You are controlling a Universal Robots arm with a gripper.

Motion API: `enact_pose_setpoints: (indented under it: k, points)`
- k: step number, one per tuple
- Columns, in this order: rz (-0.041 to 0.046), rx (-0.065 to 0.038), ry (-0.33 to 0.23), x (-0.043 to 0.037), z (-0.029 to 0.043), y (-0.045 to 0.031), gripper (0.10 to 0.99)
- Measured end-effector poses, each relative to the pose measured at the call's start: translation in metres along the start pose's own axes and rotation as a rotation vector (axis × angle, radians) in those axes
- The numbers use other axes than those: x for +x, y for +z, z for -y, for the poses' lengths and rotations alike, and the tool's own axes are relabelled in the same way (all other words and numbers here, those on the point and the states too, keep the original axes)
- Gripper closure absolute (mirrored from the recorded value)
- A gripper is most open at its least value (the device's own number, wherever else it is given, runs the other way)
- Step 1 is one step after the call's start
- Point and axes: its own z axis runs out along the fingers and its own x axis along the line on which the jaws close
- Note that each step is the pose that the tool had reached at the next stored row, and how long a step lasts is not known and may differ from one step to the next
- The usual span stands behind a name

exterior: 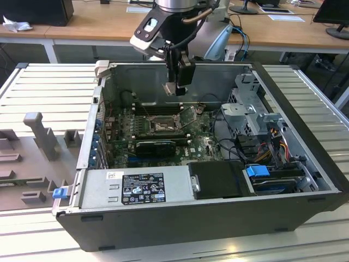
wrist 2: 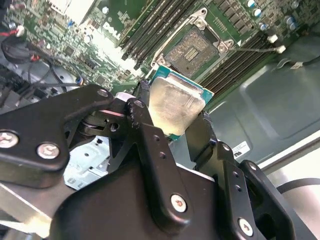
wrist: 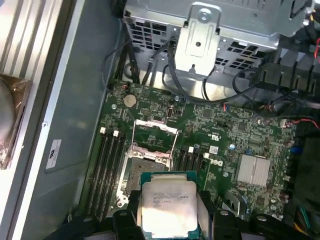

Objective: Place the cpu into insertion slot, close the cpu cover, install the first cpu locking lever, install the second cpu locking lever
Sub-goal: 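Place the cpu into insertion slot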

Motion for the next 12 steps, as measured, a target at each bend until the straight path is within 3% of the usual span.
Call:
enact_pose_setpoints:
  k: [4,12]
  points:
    - [0.0061,-0.001,0.075,-0.0001,0.0003,0.0033,0.553]
    - [0.0068,-0.001,0.077,-0.0002,0.0009,0.0114,0.553]
